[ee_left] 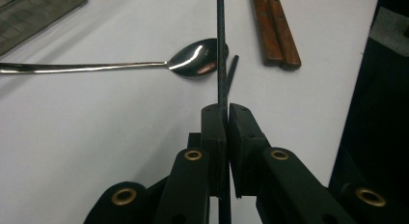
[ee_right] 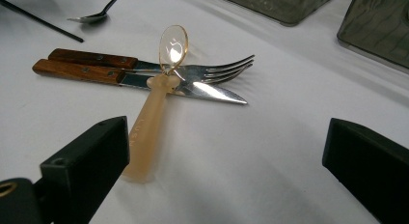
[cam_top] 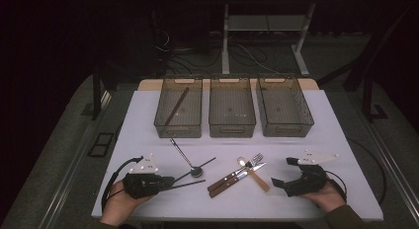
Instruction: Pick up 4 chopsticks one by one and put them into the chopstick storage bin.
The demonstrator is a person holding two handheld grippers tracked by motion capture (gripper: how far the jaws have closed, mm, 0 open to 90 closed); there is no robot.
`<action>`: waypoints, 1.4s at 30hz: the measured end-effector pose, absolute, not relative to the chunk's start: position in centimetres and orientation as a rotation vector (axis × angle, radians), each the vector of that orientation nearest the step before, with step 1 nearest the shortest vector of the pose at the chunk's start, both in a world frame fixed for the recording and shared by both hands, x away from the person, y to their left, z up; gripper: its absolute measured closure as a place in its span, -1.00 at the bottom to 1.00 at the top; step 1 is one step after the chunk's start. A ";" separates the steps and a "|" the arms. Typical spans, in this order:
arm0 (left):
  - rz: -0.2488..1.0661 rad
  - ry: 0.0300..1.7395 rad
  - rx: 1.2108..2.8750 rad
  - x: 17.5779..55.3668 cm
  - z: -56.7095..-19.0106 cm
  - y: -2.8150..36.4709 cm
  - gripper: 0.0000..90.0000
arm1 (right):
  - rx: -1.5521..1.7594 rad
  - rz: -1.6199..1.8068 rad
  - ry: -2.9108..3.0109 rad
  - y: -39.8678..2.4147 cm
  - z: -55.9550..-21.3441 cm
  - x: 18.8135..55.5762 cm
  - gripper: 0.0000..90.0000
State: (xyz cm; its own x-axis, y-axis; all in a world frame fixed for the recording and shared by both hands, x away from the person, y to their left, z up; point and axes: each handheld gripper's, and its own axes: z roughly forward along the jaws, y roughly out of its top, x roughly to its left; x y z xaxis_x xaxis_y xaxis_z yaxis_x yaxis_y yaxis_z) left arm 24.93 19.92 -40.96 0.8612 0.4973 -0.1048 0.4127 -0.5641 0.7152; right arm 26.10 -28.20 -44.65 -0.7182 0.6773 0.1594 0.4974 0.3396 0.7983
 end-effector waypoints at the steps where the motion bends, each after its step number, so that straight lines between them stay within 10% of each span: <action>1: 0.144 0.660 2.245 25.1 -40.9 19.8 0.90 | 1.072 1.321 2.398 -28.2 -44.7 26.1 -0.95; 42: 0.275 0.787 2.124 32.8 -37.5 17.8 0.90 | 1.087 1.319 2.376 -28.2 -44.6 26.2 -0.95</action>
State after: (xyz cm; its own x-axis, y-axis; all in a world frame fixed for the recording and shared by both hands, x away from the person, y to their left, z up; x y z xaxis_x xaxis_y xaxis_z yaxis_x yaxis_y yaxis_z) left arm 32.76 17.83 -37.51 0.7796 0.6216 -0.0762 0.4390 -0.4557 0.7743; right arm 26.22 -28.24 -44.63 -0.7044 0.6920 0.1582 0.5003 0.3259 0.8021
